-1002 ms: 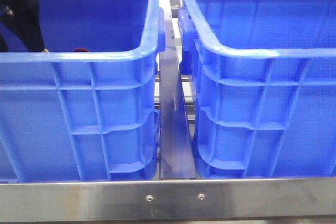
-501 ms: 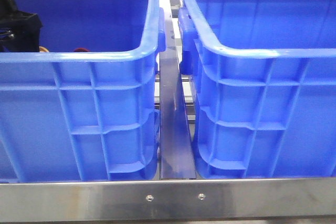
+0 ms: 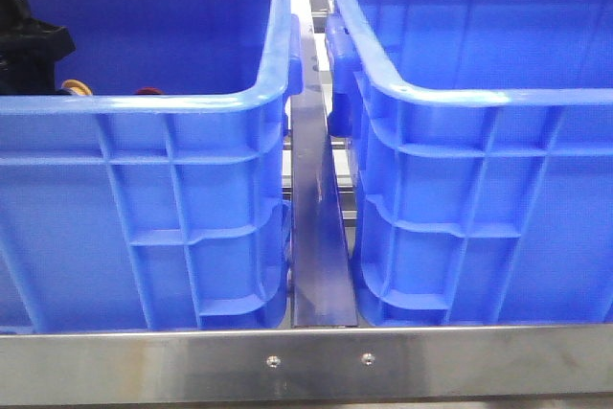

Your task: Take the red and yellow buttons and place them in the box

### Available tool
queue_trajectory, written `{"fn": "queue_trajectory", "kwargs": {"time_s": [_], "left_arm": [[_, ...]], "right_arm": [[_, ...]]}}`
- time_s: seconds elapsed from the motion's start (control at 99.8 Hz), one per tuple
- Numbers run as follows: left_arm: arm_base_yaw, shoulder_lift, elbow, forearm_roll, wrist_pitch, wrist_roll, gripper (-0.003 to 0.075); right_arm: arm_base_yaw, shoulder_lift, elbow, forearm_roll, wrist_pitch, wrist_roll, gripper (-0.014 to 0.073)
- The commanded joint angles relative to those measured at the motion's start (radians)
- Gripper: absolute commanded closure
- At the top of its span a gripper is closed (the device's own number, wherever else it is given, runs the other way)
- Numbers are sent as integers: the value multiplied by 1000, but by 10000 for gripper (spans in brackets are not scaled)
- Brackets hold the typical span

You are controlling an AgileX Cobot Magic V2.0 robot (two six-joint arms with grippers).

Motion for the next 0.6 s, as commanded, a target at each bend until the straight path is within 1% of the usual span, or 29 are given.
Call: {"fn": "queue_trajectory", "kwargs": {"time_s": [0.0,0.261,0.461,0.591], "left_arm": [[-7,-60,-35,-6,-25,0,569],[-7,-146,-35,-28,-52,0,570],[-7,-242,-35,-156,-77,8,570],[-32,-290,-35,-216,-79,71,570]], "right_arm": [[-4,-22,5,1,-82,-5,695],[-4,-22,5,1,-82,-5,695],[-4,-22,5,1,-82,-5,695],[-4,-22,5,1,-82,-5,695]]}}
